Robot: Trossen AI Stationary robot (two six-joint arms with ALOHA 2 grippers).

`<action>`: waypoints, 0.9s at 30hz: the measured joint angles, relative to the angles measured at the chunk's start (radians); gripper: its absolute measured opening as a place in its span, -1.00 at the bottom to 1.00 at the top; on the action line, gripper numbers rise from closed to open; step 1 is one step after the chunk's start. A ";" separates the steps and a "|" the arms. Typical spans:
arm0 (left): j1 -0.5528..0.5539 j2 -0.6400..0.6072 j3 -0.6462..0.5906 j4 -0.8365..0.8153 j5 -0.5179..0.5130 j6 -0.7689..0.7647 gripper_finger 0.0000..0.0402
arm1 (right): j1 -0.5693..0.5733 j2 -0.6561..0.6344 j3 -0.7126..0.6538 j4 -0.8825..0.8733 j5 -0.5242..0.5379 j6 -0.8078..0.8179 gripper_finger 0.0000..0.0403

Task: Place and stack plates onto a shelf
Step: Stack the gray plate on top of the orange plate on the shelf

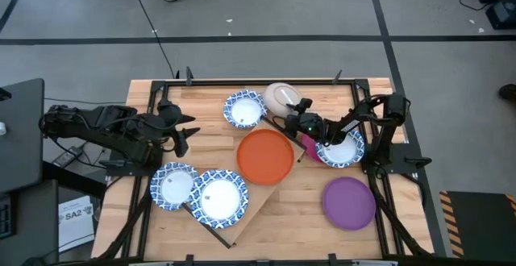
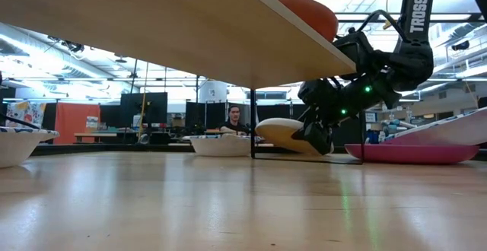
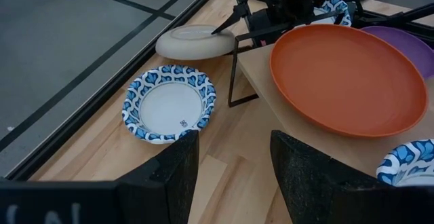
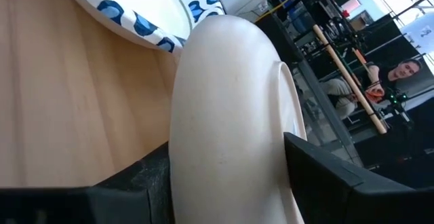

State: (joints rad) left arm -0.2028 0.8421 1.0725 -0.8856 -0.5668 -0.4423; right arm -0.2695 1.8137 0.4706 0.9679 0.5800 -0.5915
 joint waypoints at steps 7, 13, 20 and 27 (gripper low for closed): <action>0.000 0.000 0.000 0.000 0.000 0.000 -0.06 | 0.000 0.000 0.000 0.001 0.003 0.012 0.18; 0.000 0.000 0.000 0.000 0.000 0.000 -0.06 | 0.000 -0.001 0.001 0.006 0.008 0.050 0.18; 0.000 0.000 0.000 0.000 0.000 0.000 -0.06 | 0.001 -0.001 0.000 0.046 0.073 0.064 0.18; 0.000 0.000 0.000 0.000 0.000 0.000 -0.06 | 0.001 -0.001 0.000 0.053 0.143 0.071 0.13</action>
State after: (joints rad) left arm -0.2028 0.8421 1.0725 -0.8860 -0.5668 -0.4423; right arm -0.2684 1.8130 0.4709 1.0210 0.7228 -0.5206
